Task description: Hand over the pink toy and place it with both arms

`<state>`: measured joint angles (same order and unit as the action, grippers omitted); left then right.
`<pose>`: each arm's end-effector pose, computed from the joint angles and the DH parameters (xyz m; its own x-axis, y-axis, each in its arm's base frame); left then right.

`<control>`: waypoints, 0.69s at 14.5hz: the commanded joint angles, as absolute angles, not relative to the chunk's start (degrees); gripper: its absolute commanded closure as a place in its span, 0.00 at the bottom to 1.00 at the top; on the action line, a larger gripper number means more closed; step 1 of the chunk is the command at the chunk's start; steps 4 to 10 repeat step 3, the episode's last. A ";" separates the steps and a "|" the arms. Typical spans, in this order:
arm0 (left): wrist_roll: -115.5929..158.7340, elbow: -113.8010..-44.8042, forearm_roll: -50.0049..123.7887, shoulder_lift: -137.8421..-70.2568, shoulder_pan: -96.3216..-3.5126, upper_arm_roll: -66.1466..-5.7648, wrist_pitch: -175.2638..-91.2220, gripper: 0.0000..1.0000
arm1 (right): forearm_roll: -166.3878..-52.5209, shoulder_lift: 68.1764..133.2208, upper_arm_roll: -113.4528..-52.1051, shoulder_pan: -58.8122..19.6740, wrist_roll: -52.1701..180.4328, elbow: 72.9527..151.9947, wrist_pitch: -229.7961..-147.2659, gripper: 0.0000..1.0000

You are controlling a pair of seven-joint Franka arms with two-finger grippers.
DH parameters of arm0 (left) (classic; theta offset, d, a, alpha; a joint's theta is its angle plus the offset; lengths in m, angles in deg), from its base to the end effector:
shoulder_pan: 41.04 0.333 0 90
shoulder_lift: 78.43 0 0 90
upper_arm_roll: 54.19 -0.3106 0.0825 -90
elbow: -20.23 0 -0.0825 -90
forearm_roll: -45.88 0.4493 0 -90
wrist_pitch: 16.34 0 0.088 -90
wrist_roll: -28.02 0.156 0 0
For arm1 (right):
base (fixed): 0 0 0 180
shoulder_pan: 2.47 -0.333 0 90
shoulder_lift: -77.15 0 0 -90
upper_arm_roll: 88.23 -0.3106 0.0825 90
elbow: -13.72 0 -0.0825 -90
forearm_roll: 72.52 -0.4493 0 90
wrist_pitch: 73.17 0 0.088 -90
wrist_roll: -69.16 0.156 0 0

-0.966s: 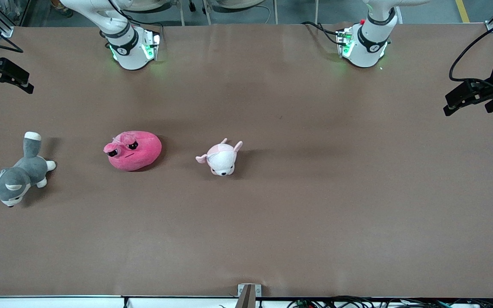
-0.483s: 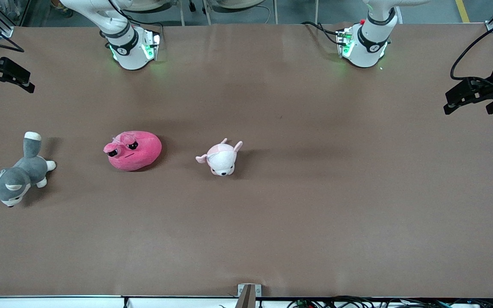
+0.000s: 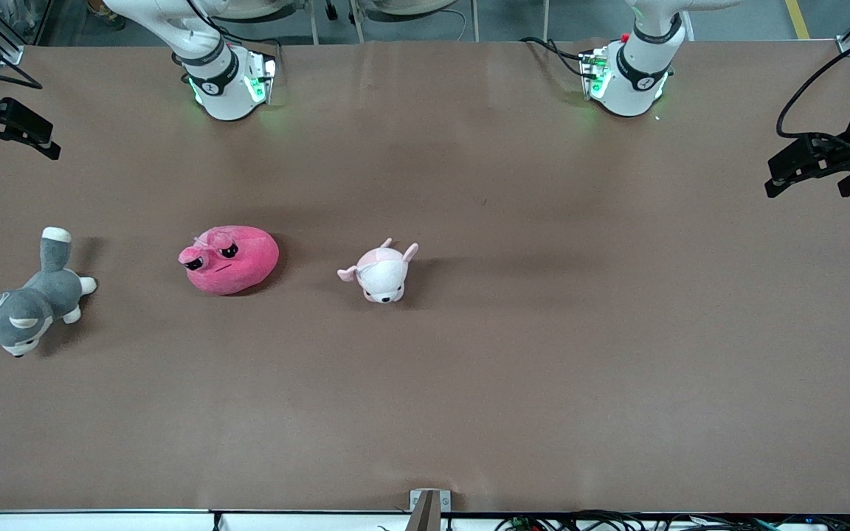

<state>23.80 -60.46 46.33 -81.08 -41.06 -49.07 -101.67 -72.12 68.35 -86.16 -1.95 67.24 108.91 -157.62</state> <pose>0.6245 -0.0536 0.6208 0.9993 -0.0151 0.0351 -0.0151 -0.9999 -0.0011 0.5592 -0.0277 0.6042 0.9994 -0.0117 -0.0340 -0.0117 -0.9999 0.0003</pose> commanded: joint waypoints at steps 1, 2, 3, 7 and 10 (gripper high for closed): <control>24.95 -60.27 45.53 -80.54 -41.04 -49.36 -101.25 0.00 | -72.96 66.42 -86.12 -1.94 66.61 110.83 -157.64 0.00; 24.95 -60.27 45.53 -80.54 -41.04 -49.36 -101.25 0.00 | -72.96 66.42 -86.12 -1.94 66.61 110.83 -157.64 0.00; 24.95 -60.27 45.53 -80.54 -41.04 -49.36 -101.25 0.00 | -72.96 66.42 -86.12 -2.03 66.61 110.83 -157.64 0.00; 24.95 -60.27 45.53 -80.54 -41.04 -49.36 -101.25 0.00 | -72.96 66.42 -86.12 -2.03 66.61 110.83 -157.64 0.00; 24.95 -60.27 45.53 -80.54 -41.04 -49.36 -101.25 0.00 | -72.96 66.42 -86.12 -2.03 66.61 110.83 -157.64 0.00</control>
